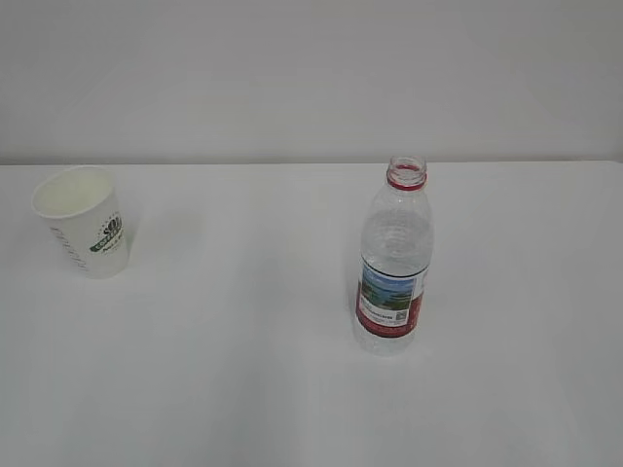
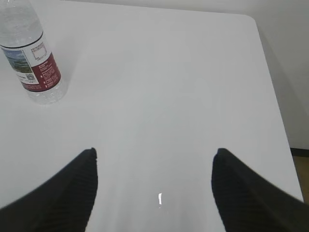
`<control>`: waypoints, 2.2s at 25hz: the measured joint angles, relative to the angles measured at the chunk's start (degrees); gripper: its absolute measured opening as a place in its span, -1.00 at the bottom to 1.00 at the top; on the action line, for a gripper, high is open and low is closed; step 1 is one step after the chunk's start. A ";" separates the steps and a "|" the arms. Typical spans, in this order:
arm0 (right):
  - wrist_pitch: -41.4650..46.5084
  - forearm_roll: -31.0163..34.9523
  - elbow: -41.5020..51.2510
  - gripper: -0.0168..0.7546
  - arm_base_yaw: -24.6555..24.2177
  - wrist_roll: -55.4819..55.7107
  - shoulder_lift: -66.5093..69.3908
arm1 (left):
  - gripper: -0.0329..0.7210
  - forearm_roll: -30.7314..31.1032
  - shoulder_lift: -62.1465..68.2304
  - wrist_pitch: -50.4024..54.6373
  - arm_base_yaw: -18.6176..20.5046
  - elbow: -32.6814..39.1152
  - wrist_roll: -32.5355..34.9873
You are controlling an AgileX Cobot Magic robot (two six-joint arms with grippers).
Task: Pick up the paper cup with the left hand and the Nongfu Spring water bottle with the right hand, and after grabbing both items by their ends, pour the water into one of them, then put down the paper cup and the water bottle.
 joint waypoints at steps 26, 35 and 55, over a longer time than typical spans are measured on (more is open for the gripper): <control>0.00 0.00 0.00 0.48 0.00 0.00 0.00 | 0.74 0.00 0.00 0.00 0.00 0.00 0.00; 0.00 0.00 0.00 0.47 0.00 0.00 0.00 | 0.62 0.00 0.00 0.00 0.00 0.00 0.00; 0.00 0.00 0.00 0.47 0.00 0.00 0.00 | 0.59 0.00 0.00 0.00 0.00 0.00 0.00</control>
